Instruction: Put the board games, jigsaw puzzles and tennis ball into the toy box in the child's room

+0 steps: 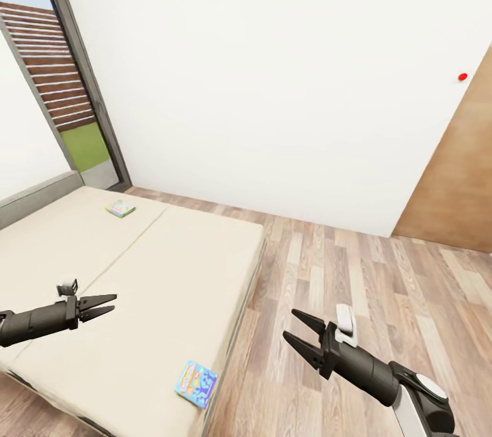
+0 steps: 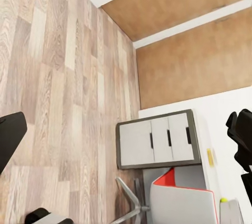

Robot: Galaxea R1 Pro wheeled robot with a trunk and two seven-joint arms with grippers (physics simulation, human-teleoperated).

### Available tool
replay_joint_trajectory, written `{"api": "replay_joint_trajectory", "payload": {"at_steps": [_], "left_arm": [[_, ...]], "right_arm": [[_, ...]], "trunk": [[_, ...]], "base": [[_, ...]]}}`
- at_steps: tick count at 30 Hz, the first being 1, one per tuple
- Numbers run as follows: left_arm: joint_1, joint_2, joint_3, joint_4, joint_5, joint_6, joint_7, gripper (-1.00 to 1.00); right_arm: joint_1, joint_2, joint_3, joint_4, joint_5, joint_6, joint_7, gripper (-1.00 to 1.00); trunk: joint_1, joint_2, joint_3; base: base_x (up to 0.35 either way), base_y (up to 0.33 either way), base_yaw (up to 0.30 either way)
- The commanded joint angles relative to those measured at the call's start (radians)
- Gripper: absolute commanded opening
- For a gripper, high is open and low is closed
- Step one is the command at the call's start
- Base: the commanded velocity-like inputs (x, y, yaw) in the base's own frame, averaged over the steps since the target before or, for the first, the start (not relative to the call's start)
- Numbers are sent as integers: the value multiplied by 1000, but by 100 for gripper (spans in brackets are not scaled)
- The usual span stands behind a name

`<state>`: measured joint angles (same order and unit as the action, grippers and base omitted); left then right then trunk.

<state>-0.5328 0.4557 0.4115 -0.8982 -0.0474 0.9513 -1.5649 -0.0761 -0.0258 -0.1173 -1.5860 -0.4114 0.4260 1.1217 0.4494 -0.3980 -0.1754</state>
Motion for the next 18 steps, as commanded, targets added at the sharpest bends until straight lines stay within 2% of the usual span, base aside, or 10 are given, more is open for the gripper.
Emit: {"api": "replay_joint_trajectory", "payload": {"at_steps": [1, 11, 18], "left_arm": [[-1, 0, 1, -1, -5, 11, -6, 100], [-1, 0, 3, -1, -5, 11, -6, 100], [-1, 0, 2, -1, -5, 11, -6, 100]], "right_arm": [[-1, 0, -2, 0, -6, 10, 1, 100], [-1, 0, -5, 0, -6, 14, 0, 100], [-1, 2, -5, 0, -6, 17, -2, 100]], "trunk": [[1, -2, -2], [1, -2, 0], [1, -2, 3]], "base": [[0, -32, 98], [0, -13, 50], [0, -10, 188]]}}
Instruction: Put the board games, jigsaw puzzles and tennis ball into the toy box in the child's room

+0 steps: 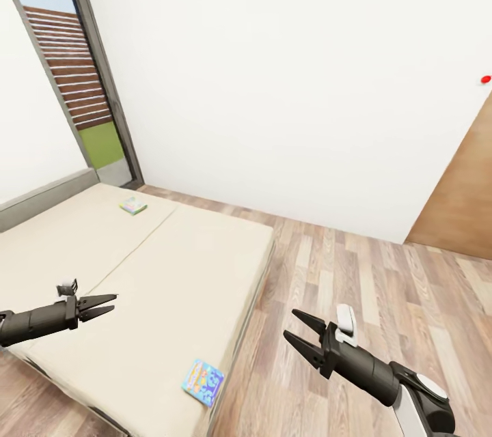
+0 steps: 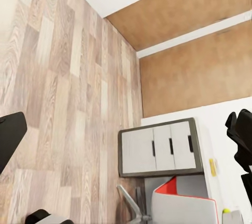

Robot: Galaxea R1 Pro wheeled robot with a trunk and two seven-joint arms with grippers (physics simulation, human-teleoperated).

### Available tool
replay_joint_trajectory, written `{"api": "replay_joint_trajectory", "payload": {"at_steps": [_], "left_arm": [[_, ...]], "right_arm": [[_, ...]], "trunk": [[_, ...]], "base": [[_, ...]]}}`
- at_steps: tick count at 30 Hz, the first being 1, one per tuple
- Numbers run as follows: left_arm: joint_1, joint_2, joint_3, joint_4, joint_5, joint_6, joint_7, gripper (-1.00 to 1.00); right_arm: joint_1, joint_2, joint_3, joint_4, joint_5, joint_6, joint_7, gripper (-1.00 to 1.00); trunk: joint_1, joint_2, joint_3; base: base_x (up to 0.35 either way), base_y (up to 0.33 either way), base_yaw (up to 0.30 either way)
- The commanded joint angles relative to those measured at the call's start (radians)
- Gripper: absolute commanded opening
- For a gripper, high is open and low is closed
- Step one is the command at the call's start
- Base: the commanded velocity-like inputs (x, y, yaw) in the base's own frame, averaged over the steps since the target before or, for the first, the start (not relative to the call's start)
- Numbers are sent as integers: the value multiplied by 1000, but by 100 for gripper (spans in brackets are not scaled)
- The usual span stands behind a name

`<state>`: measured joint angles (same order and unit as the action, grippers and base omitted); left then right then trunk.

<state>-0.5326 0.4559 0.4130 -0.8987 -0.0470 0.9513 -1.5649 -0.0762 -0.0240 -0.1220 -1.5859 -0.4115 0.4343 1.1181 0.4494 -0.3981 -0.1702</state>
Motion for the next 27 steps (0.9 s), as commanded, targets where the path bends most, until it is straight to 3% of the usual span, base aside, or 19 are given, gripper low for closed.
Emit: {"api": "replay_joint_trajectory", "payload": {"at_steps": [1, 19, 27], "left_arm": [[-1, 0, 0, 0, -5, 11, -6, 100], [-1, 0, 1, 0, -5, 11, -6, 100], [-1, -1, 1, 0, -5, 11, -6, 100]], "right_arm": [[-1, 0, -1, 0, -6, 9, 1, 100], [-1, -1, -2, 0, -6, 11, 2, 100], [-1, -1, -2, 0, -6, 11, 2, 100]], "trunk": [[1, -2, -2], [1, -2, -1], [1, -2, -2]], "base": [[0, -54, 238], [0, -71, 267], [0, -5, 90]]}}
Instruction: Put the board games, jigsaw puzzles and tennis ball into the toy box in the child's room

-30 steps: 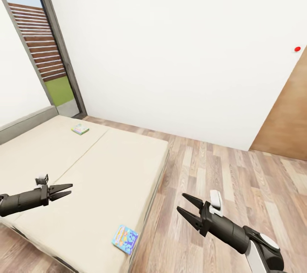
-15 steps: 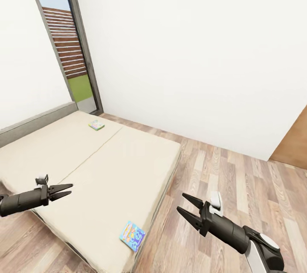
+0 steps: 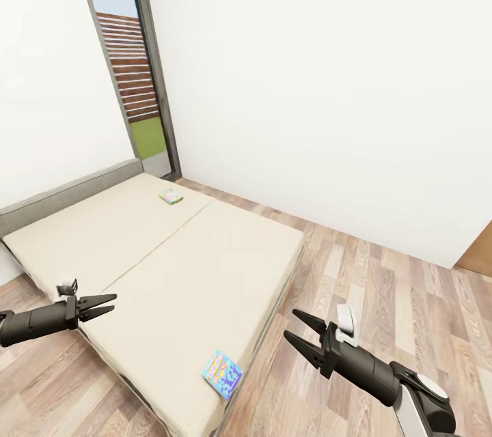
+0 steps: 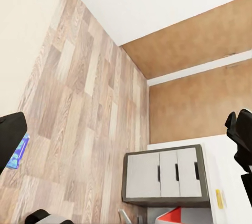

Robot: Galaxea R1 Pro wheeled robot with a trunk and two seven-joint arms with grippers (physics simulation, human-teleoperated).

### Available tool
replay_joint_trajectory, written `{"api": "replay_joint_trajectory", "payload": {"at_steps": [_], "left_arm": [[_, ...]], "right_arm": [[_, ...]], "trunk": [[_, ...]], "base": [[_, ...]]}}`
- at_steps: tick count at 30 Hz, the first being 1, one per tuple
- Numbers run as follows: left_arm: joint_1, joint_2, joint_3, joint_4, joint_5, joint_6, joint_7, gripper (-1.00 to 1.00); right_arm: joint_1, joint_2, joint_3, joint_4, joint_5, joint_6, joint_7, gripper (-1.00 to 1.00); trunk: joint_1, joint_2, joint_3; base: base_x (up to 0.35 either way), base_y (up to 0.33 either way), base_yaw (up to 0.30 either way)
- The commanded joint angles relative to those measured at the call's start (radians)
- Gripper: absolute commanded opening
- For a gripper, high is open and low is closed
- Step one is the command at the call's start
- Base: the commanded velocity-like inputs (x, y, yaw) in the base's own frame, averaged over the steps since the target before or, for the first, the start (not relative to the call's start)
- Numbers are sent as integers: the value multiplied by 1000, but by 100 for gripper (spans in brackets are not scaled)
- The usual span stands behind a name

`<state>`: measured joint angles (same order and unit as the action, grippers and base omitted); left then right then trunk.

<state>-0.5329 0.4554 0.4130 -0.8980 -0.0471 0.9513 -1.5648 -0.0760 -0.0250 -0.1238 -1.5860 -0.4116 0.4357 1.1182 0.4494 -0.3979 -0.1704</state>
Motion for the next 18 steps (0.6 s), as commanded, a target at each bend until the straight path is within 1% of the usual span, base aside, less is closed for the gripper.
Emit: {"api": "replay_joint_trajectory", "payload": {"at_steps": [1, 14, 18], "left_arm": [[-1, 0, 1, -1, -5, 10, -6, 100], [-1, -1, 1, -1, -5, 10, -6, 100], [-1, -1, 1, -1, -5, 10, -6, 100]], "right_arm": [[-1, 0, 0, 0, -6, 9, 2, 100], [-1, -1, 0, 0, -6, 9, 2, 100], [-1, -1, 0, 0, -6, 9, 3, 100]], "trunk": [[1, -2, -2], [1, -2, -2], [1, -2, -2]], "base": [[0, -2, 29], [0, 0, 8], [45, 0, 1]]}}
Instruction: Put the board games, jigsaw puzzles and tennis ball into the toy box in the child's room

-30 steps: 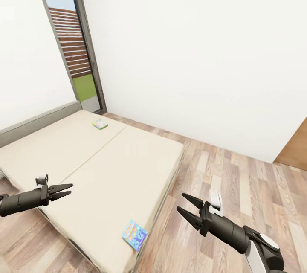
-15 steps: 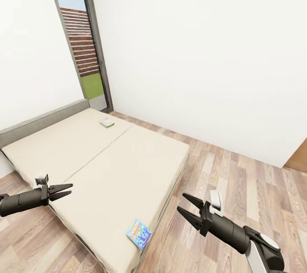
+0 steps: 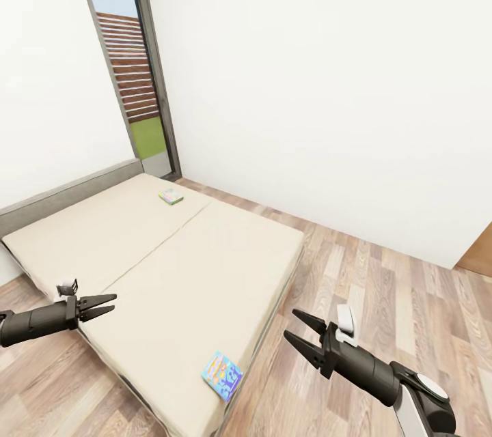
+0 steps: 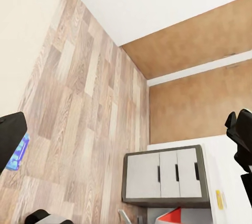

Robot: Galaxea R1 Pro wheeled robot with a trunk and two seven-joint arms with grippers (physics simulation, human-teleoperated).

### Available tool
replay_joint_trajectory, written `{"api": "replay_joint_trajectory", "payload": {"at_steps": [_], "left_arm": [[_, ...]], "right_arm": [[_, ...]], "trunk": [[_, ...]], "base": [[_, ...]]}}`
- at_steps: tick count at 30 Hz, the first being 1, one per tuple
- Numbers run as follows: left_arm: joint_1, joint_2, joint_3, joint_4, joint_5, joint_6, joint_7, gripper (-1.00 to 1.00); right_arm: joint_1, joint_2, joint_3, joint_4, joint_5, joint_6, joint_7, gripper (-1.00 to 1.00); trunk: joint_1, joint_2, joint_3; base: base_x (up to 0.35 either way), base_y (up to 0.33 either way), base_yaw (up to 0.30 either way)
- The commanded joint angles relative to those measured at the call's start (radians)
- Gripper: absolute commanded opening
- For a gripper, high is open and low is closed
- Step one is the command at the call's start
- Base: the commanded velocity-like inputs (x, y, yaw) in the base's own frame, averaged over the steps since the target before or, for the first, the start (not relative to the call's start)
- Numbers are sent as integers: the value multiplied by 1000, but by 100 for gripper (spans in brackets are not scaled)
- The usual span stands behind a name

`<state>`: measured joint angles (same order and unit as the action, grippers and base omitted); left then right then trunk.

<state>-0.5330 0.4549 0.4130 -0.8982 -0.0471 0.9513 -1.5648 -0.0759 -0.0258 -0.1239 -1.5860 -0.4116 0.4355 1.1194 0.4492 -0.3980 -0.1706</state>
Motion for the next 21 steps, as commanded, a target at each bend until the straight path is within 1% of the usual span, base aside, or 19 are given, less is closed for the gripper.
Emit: {"api": "replay_joint_trajectory", "payload": {"at_steps": [1, 10, 21], "left_arm": [[-1, 0, 1, -1, -5, 10, -6, 100], [-1, 0, 1, -1, -5, 10, -6, 100], [-1, -1, 1, -1, -5, 10, -6, 100]], "right_arm": [[-1, 0, 0, 0, -6, 9, 2, 100], [-1, 0, 0, 0, -6, 8, 1, 100], [-1, 1, 0, 0, -5, 5, 1, 100]], "trunk": [[1, -2, -2], [1, -2, -2], [1, -2, -2]], "base": [[111, 0, 0], [99, 0, 0], [16, 0, 0]]}}
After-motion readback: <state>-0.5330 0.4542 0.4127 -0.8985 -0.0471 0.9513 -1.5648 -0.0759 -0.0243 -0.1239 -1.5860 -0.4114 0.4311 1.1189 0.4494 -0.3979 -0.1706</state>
